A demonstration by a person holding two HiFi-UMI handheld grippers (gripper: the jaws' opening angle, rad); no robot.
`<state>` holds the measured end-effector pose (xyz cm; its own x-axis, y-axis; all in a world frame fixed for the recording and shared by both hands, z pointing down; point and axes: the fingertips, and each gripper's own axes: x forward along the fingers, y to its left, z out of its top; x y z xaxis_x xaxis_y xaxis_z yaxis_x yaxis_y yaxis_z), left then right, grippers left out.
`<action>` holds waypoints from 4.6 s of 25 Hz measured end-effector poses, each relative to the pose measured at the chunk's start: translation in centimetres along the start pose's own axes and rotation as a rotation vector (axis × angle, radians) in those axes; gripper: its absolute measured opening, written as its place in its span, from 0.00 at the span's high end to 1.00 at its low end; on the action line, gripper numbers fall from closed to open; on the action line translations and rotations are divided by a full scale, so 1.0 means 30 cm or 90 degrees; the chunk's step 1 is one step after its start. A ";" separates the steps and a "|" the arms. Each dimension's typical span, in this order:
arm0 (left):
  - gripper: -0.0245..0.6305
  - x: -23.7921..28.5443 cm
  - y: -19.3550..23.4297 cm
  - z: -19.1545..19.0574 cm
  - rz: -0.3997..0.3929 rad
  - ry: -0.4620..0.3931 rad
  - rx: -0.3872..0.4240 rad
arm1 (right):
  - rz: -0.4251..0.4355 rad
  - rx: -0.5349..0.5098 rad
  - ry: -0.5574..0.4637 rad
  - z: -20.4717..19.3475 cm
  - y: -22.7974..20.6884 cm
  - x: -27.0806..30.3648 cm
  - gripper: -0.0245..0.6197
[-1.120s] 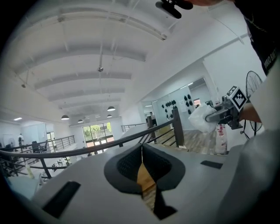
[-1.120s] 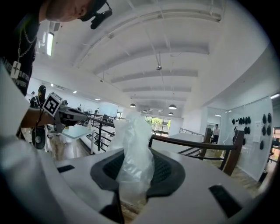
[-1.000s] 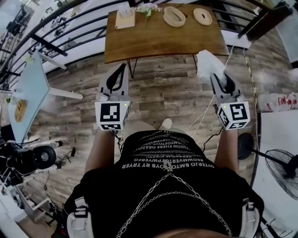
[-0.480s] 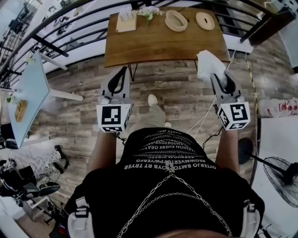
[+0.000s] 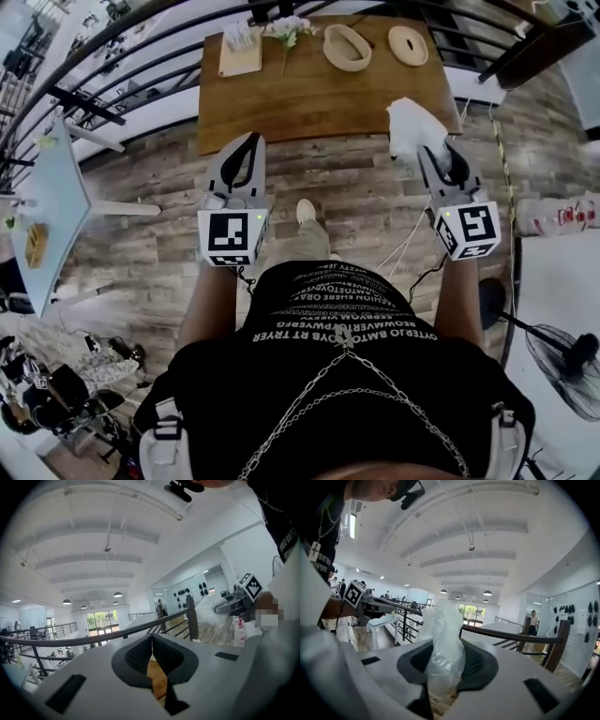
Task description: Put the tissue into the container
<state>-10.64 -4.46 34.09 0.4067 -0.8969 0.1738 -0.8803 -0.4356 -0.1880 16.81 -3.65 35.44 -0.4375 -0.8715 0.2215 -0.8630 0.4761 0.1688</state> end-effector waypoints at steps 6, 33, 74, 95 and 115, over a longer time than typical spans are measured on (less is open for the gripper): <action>0.92 0.175 0.091 0.018 -0.004 0.001 -0.003 | 0.013 0.005 0.011 0.021 -0.062 0.186 0.78; 0.92 0.752 0.479 0.081 -0.059 -0.004 0.011 | -0.027 -0.033 -0.007 0.278 -0.290 0.808 0.78; 0.92 1.415 0.380 -0.085 -0.056 0.115 -0.059 | 0.196 0.059 0.344 -0.821 -0.512 1.711 0.78; 0.92 1.261 0.400 -0.048 -0.043 0.098 -0.046 | 0.022 0.023 0.240 -0.630 -0.655 1.545 0.94; 0.92 0.956 0.379 0.127 -0.055 -0.009 -0.040 | -0.060 0.008 0.060 0.031 -0.570 0.872 0.94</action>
<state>-8.04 -35.42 33.24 0.4843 -0.8578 0.1724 -0.8556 -0.5055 -0.1114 19.89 -34.69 37.46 -0.3291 -0.8971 0.2949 -0.9027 0.3906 0.1806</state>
